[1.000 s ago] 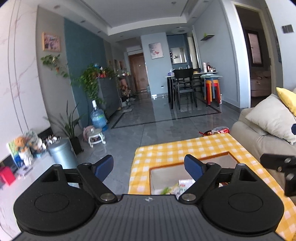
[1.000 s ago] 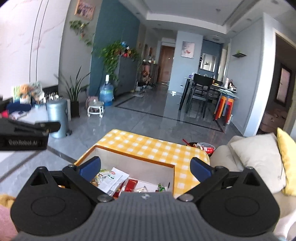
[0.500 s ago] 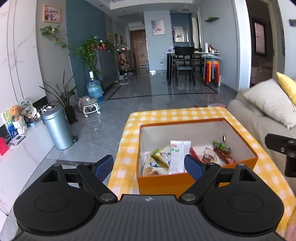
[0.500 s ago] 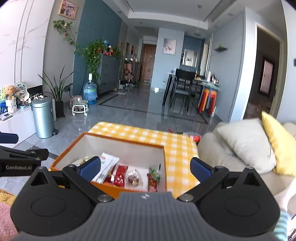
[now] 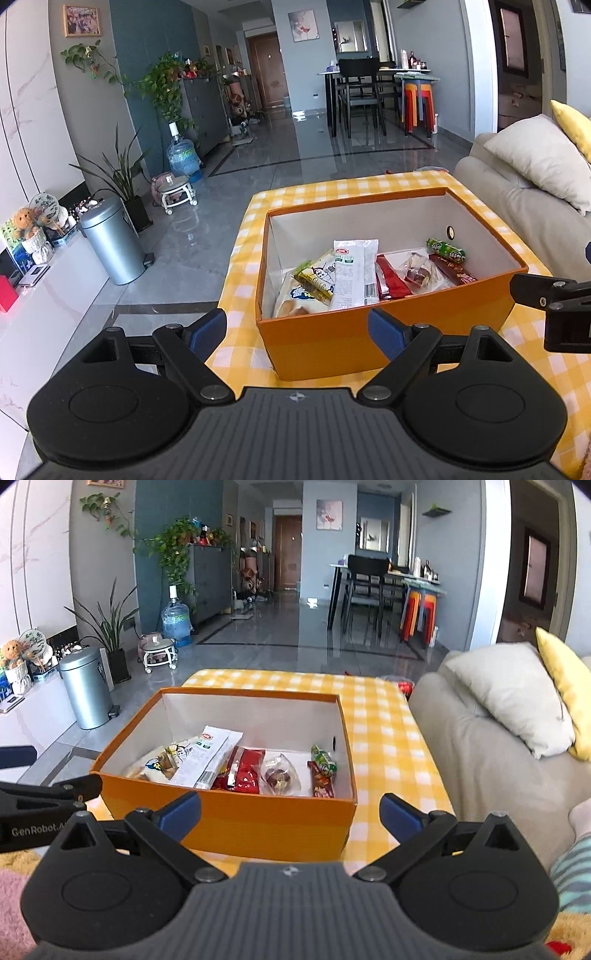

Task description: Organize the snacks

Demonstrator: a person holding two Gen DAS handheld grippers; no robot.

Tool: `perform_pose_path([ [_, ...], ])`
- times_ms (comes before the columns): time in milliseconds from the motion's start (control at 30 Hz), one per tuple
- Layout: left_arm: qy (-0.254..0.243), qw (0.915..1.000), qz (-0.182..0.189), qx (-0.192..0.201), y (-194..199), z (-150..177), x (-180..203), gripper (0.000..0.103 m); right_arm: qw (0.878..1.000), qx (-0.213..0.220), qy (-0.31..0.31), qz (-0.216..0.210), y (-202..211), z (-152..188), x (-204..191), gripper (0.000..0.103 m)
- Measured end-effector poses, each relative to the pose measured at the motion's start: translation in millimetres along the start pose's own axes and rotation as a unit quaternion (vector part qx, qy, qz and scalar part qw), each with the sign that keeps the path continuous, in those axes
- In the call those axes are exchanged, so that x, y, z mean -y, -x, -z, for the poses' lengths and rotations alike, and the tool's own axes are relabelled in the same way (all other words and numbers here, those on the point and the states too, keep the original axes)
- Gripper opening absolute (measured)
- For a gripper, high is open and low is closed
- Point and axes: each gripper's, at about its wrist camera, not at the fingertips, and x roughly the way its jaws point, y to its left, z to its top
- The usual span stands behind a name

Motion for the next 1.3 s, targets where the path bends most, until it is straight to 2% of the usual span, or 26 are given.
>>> perform_pose_path([
  [467,-0.002,0.9999,-0.008,-0.008,-0.1,-6.2,-3.2,0.101,1.000,0.003,-0.016,0.001,0.3,-4.1,3.5,0.099],
  [1300,-0.006,0.9999,-0.008,-0.005,3.5,-8.9,-3.3,0.101,1.000,0.013,-0.005,0.004,9.2,-4.2,2.6,0.099],
])
